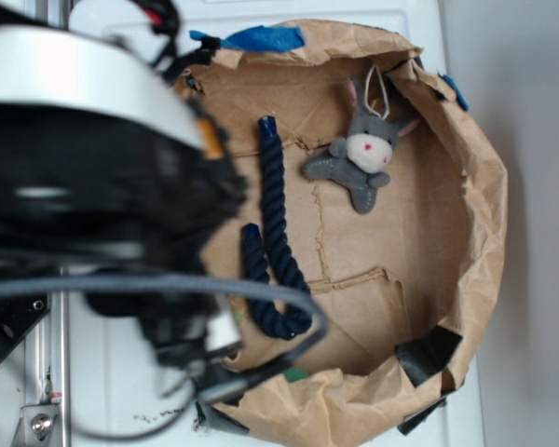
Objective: Grab the gray animal.
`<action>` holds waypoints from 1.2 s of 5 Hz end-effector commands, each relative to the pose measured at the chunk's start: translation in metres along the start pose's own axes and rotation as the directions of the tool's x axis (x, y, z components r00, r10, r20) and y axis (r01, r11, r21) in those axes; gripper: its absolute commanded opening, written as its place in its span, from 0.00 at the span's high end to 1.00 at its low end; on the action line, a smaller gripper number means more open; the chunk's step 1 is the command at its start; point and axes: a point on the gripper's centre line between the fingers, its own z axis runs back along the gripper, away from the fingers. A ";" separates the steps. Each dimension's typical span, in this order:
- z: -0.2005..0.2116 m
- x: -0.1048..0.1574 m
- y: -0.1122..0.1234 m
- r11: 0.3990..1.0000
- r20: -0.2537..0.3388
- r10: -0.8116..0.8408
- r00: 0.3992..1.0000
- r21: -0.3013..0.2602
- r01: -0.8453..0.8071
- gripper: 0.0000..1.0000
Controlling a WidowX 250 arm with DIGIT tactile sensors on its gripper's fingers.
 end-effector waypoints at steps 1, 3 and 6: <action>-0.045 0.043 0.020 0.992 0.098 0.123 0.988 -0.047 -0.119 0.00; -0.068 0.053 0.032 0.987 0.113 0.161 0.980 -0.023 -0.159 0.00; -0.068 0.053 0.032 0.987 0.113 0.161 0.980 -0.023 -0.159 0.00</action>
